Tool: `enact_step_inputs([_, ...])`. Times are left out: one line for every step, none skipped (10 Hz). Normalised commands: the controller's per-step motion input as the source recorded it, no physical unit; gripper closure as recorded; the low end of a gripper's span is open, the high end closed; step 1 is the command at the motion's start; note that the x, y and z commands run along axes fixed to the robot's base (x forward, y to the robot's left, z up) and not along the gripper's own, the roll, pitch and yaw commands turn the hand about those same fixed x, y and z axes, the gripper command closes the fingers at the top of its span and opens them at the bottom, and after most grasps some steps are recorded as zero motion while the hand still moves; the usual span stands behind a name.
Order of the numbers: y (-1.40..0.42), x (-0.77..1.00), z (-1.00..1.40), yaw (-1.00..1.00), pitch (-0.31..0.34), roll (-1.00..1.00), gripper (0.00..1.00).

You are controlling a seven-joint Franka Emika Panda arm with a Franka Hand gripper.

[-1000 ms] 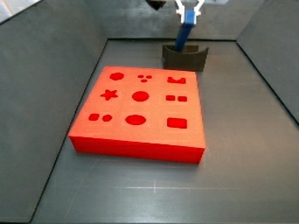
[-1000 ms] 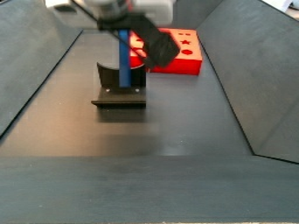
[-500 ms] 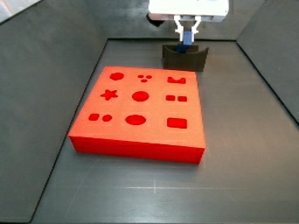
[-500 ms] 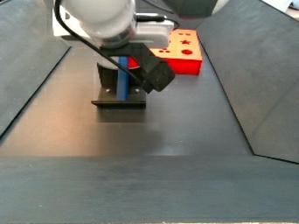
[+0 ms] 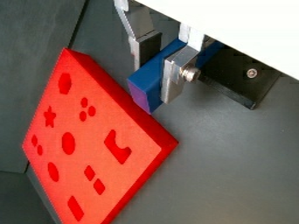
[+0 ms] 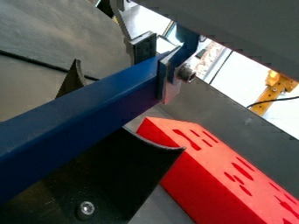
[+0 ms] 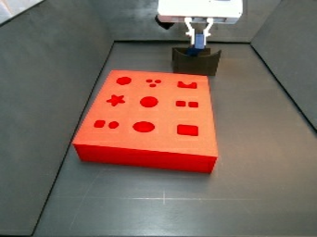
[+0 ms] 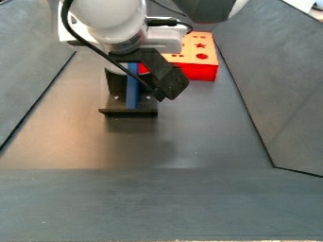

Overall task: Pick up the rectangle object. Move up. Place the rectangle object on the fixture. Regrasp the rectangle object. Move to above the board. Insert the rectangle object.
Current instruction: Place the rectangle object on the fixture, then regrasp the rectangle object.

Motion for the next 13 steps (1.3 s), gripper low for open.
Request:
enact_step_inputs([0.00,0.00,0.00,0.00,0.000,0.00,0.00])
enact_step_inputs([0.00,0.00,1.00,-0.01,-0.005,0.04,0.00])
enact_step_inputs([0.00,-0.01,1.00,0.00,0.003,0.05,0.00])
enact_step_inputs([0.01,-0.03,1.00,0.01,0.014,0.06,0.00])
enact_step_inputs([0.00,-0.03,1.00,0.01,0.026,0.06,0.00])
enact_step_inputs([0.00,-0.03,1.00,0.01,0.043,0.06,0.00])
enact_step_inputs([0.01,-0.03,0.87,0.01,0.057,0.05,0.00])
enact_step_inputs([0.01,-0.03,0.68,0.00,0.065,0.04,0.00])
enact_step_inputs([0.01,-0.03,0.55,-0.01,0.070,0.04,0.00])
enact_step_inputs([0.01,-0.02,0.24,-0.02,0.074,0.04,0.00])
enact_step_inputs([-0.80,0.16,0.71,0.04,0.060,1.00,0.00])
enact_step_inputs([-0.77,0.16,0.62,0.04,0.059,1.00,0.00])
enact_step_inputs([-0.64,0.09,0.49,0.04,0.056,1.00,0.00])
